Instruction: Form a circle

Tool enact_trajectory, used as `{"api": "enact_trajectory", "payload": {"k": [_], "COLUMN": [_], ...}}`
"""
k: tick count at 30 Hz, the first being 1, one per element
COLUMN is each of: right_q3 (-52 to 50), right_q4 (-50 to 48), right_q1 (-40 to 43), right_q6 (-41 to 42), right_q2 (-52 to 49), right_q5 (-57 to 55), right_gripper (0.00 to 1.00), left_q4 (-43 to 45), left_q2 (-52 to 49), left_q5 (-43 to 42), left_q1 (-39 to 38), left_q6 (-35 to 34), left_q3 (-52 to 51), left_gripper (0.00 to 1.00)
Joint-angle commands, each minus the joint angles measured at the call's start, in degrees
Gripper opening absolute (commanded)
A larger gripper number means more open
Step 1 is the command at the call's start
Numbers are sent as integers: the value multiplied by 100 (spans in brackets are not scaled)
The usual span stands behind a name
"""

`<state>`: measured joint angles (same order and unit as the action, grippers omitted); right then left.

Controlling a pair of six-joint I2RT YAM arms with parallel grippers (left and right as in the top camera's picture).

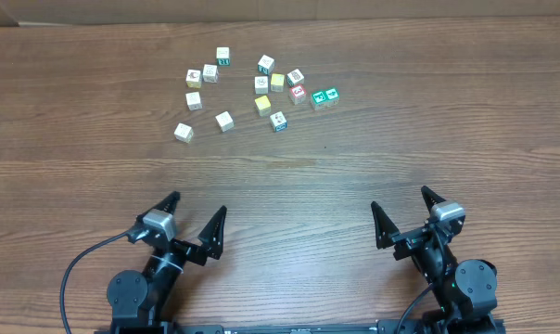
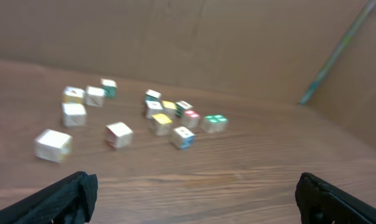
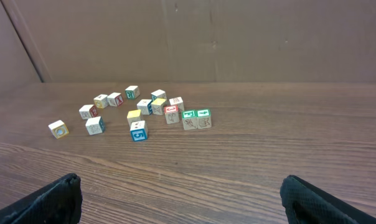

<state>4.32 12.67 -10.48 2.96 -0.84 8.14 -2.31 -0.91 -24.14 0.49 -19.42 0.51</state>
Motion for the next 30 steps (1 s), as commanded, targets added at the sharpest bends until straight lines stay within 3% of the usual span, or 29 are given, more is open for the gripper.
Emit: {"api": "enact_trajectory", "payload": {"k": [1,6,11,18,21,30], "right_q3": [-50,-50,-50,-50,-50,-50], "right_q4": [-37,-37,-37,-37,-35,-37], "right_q1": [44,44,44,44,44,44], "right_q6": [26,26,26,26,26,26], "right_q2": [68,68,68,68,68,68], "right_q5": [9,9,9,9,9,9], "right_gripper": [100,100,100,100,100,100], "left_q4": [-2,44,76,-931,-1318,-3119], "left_q2": [55,55,55,-326,-1095,-4535], "left_q5": [-448,-807,-1318,-315,136,1231], "left_q1": [22,22,22,22,22,22], "left_q6": [-1121,-1379,-1012,181,710,1294], "left_q3": [-20,-20,192,1633,2540,5744], "left_gripper": [100,100,100,100,100,100]}}
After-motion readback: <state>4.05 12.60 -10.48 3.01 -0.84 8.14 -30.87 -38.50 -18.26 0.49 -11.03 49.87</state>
